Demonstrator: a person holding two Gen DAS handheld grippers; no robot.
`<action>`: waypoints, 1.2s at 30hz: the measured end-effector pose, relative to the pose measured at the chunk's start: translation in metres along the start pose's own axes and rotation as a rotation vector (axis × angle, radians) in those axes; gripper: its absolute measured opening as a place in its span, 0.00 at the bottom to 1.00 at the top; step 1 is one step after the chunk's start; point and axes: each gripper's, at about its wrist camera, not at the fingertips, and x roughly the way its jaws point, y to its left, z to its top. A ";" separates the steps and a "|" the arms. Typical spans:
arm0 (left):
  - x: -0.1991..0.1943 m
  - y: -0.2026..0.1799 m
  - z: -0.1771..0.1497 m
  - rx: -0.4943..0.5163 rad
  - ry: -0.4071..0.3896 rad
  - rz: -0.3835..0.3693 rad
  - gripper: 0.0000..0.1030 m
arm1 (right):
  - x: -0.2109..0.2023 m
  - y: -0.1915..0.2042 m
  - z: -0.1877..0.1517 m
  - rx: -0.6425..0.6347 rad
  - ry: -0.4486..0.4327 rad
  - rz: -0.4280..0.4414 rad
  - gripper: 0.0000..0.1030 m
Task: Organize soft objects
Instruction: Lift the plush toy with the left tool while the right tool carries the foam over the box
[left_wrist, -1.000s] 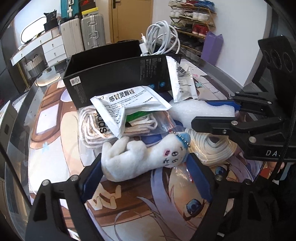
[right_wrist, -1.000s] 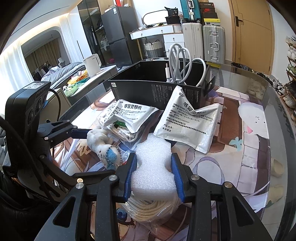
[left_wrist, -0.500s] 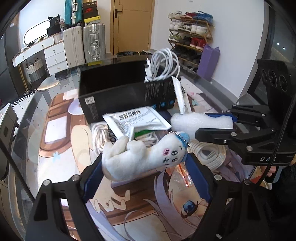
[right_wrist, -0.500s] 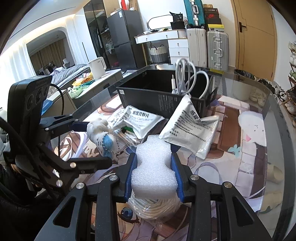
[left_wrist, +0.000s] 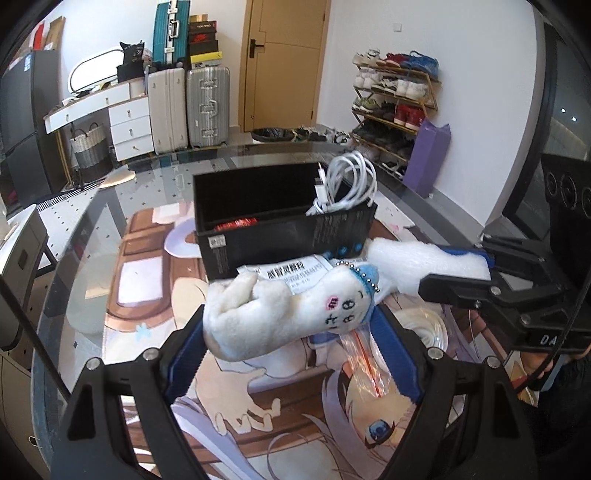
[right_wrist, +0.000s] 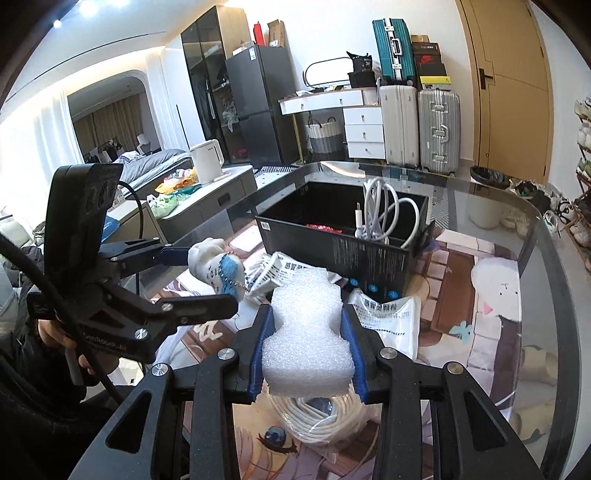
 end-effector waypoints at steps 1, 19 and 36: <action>0.000 0.001 0.002 -0.003 -0.006 0.006 0.82 | -0.001 0.001 0.001 0.000 -0.006 -0.002 0.36; 0.009 0.006 0.047 -0.037 -0.093 0.071 0.83 | -0.020 0.001 0.055 -0.007 -0.130 -0.057 0.36; 0.034 0.033 0.074 -0.142 -0.115 0.121 0.83 | -0.010 -0.020 0.090 0.025 -0.139 -0.092 0.36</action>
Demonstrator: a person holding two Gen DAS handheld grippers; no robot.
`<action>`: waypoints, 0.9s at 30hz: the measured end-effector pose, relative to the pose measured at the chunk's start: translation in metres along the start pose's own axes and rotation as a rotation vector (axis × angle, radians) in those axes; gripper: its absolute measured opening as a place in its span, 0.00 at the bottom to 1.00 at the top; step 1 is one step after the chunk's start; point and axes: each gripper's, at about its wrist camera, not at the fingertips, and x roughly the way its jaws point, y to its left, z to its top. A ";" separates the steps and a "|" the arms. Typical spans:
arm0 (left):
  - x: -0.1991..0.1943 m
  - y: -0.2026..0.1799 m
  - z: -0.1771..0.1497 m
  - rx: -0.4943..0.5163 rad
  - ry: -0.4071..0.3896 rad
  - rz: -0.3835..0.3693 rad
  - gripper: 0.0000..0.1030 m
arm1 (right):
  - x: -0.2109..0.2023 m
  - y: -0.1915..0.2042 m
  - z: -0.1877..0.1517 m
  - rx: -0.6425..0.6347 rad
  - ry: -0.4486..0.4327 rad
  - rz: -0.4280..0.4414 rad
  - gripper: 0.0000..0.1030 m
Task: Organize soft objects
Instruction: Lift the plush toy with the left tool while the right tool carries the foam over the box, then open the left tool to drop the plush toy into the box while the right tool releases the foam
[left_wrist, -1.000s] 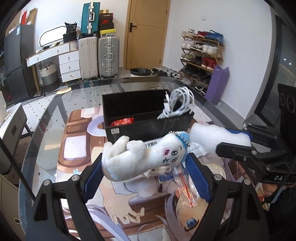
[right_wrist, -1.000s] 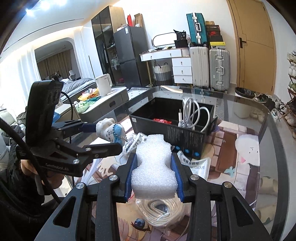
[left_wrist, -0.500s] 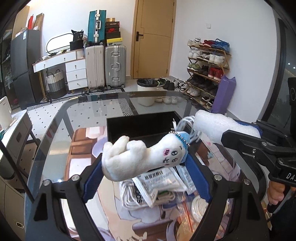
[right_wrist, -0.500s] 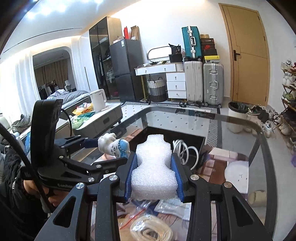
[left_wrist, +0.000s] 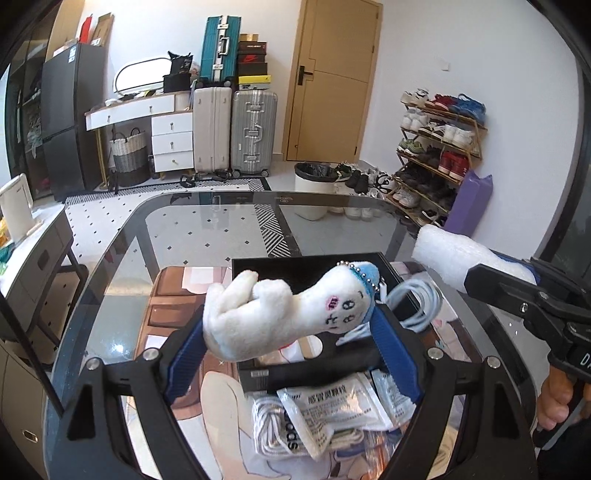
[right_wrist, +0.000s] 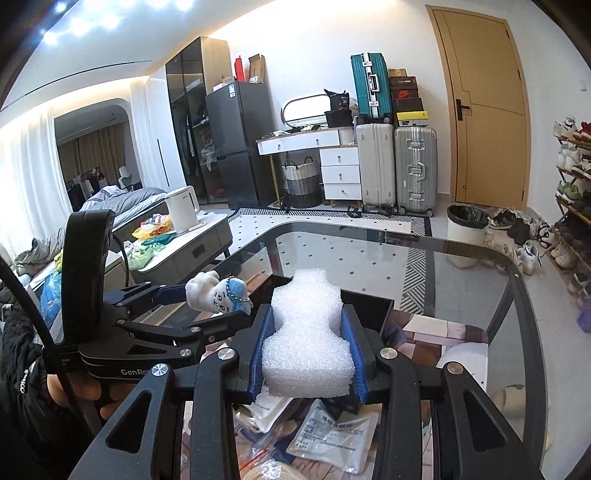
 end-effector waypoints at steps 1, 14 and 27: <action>0.002 0.001 0.002 -0.009 0.003 -0.004 0.83 | 0.001 0.000 0.001 0.001 0.001 0.000 0.36; 0.025 0.002 0.009 -0.031 0.030 -0.008 0.83 | 0.022 -0.010 0.016 0.016 0.036 -0.015 0.36; 0.036 0.001 0.006 -0.022 0.060 0.007 0.84 | 0.042 -0.013 0.028 0.013 0.033 -0.015 0.51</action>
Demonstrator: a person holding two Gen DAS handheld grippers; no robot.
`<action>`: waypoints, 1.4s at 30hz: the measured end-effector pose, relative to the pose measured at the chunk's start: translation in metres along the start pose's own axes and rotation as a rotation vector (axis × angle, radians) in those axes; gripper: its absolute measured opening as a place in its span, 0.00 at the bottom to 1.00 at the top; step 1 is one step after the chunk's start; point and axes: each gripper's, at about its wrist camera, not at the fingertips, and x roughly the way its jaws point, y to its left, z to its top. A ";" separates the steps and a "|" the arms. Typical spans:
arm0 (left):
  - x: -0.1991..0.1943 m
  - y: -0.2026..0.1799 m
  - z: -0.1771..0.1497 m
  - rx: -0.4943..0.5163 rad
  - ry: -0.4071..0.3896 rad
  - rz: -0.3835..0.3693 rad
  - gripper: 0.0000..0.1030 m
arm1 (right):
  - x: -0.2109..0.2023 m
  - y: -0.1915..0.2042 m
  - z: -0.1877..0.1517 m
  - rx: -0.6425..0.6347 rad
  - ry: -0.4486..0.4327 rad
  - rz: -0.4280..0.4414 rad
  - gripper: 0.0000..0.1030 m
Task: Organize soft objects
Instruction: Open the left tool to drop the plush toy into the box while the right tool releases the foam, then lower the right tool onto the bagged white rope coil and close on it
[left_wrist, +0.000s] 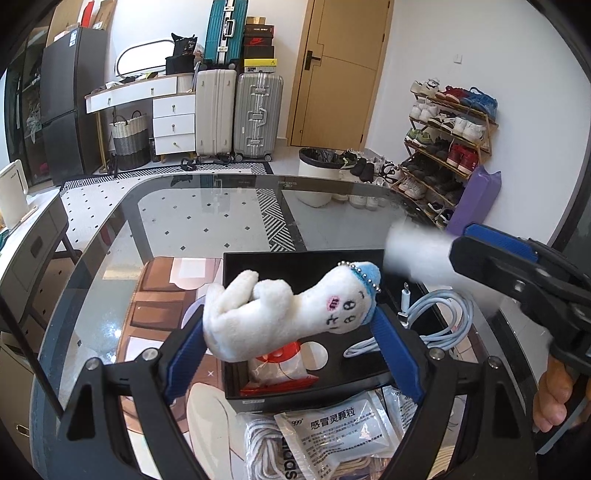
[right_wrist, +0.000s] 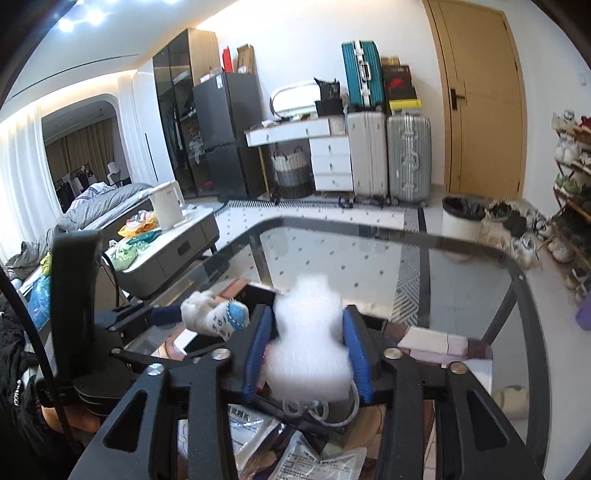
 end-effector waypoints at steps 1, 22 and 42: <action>0.001 0.000 0.000 0.003 0.004 0.001 0.84 | 0.000 0.000 0.001 -0.004 0.001 0.001 0.60; -0.028 0.005 -0.015 0.054 -0.029 0.041 1.00 | -0.023 -0.017 -0.044 0.035 0.042 -0.037 0.99; -0.046 0.006 -0.051 0.084 -0.010 0.034 1.00 | -0.032 0.003 -0.105 0.008 0.137 -0.018 0.99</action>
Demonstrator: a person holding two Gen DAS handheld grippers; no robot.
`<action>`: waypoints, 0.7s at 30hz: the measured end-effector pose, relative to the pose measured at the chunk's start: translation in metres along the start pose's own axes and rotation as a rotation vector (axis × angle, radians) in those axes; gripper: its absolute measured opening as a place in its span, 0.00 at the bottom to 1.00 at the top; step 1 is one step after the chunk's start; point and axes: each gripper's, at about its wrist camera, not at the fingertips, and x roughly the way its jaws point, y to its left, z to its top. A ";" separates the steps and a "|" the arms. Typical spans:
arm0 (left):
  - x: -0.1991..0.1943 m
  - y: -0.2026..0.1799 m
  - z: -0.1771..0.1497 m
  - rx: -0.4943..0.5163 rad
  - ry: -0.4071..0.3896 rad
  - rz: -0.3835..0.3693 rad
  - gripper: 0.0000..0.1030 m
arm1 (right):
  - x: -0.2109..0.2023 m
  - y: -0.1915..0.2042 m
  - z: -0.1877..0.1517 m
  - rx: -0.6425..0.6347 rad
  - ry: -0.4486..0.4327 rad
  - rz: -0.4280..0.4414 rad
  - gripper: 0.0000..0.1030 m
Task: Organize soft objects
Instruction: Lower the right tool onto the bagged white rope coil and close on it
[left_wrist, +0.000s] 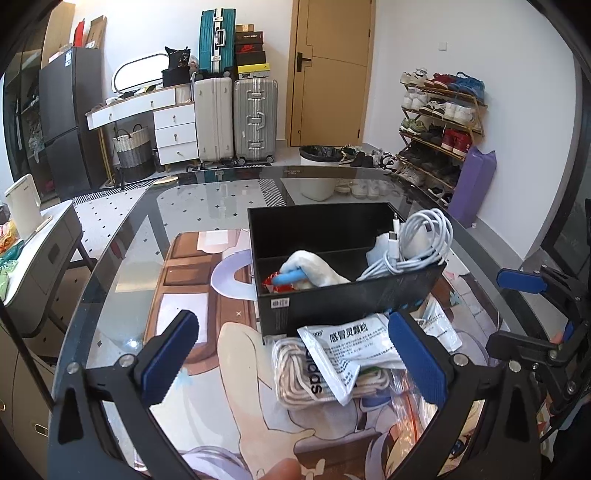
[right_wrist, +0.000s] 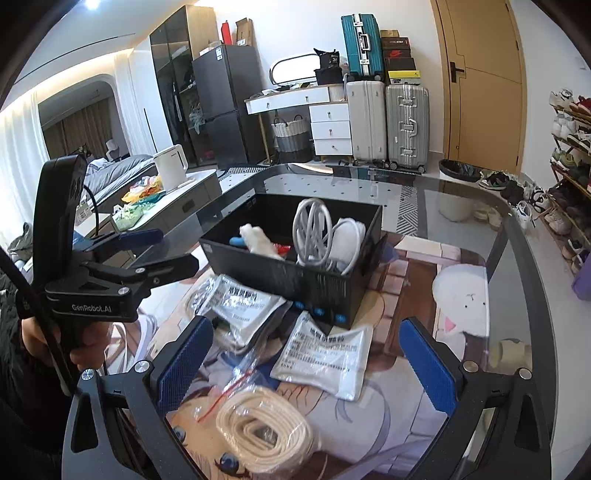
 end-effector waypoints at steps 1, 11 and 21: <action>0.000 -0.001 -0.001 0.000 0.003 -0.001 1.00 | -0.001 0.000 -0.001 0.004 0.003 0.000 0.99; -0.002 -0.006 -0.014 0.023 0.023 -0.003 1.00 | 0.002 0.003 -0.017 -0.005 0.047 -0.011 0.99; 0.000 -0.007 -0.021 0.028 0.035 -0.008 1.00 | 0.018 0.015 -0.037 -0.070 0.143 0.009 0.99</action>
